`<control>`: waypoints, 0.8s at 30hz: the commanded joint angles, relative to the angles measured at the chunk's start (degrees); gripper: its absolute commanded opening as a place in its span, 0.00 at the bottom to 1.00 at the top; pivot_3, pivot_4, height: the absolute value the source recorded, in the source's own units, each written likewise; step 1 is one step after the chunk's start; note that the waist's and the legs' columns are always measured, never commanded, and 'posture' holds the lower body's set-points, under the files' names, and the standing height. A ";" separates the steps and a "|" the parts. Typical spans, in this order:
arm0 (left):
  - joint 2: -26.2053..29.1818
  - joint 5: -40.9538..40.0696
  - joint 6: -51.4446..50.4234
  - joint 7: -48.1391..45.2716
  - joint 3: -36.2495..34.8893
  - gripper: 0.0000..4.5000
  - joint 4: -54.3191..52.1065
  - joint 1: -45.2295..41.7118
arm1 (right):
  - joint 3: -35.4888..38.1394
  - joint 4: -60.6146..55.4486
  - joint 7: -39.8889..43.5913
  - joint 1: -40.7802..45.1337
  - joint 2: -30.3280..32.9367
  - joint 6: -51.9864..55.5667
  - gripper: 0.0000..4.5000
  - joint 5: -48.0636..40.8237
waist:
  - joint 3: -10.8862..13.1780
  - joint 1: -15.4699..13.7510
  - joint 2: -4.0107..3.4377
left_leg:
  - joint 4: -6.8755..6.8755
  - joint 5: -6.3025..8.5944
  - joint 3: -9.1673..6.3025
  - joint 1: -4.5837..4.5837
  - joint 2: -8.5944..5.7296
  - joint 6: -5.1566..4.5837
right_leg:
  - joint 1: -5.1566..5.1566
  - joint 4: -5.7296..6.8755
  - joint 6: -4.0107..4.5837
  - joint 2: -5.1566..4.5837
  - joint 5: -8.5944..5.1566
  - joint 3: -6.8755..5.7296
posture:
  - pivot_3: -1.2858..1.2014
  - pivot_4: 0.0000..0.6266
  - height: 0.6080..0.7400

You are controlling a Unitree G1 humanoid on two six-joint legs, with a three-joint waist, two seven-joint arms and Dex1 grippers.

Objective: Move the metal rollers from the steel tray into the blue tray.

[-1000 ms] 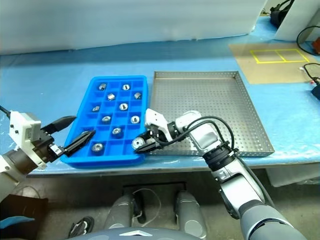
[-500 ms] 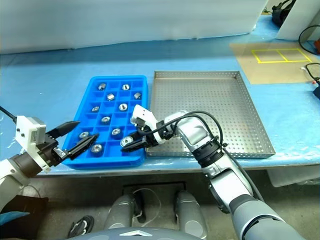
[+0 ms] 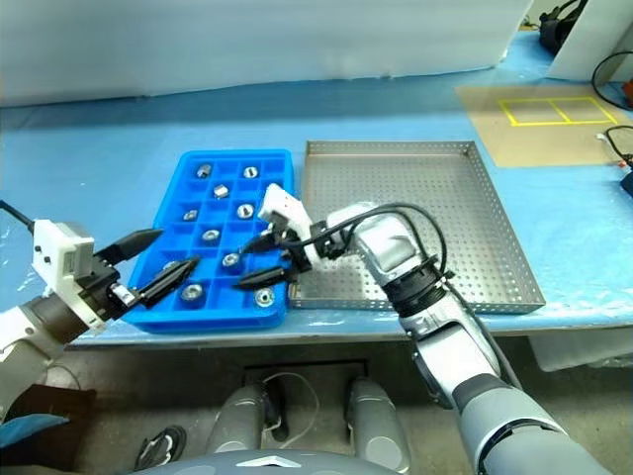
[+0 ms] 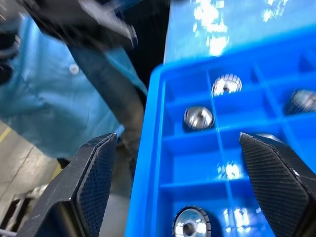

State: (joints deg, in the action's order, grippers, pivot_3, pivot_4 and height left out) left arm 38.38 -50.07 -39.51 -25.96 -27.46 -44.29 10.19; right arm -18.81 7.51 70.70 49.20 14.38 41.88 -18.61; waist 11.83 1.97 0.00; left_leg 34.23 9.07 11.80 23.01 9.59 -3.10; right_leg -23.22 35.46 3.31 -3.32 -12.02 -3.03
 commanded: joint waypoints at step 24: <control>-10.03 18.98 12.39 1.71 15.32 1.00 26.39 -27.59 | 11.58 9.28 -29.37 -0.97 3.95 -15.23 0.91 11.67 | -0.03 3.17 0.05 | -0.01 0.14 0.03 0.29 0.05 -0.14 | -0.06 -0.34 0.48 0.08 0.27 -0.02 | 0.33 0.24 1.00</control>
State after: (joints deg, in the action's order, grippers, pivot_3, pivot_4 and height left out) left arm 28.58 -32.34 -28.88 -25.19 -11.54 -17.62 -15.83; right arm -7.57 15.05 45.25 46.64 18.83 27.94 -8.96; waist 11.80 5.14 0.05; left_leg 34.24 9.20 11.83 23.26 9.63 -3.23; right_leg -23.24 35.12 3.79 -3.23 -11.75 -3.04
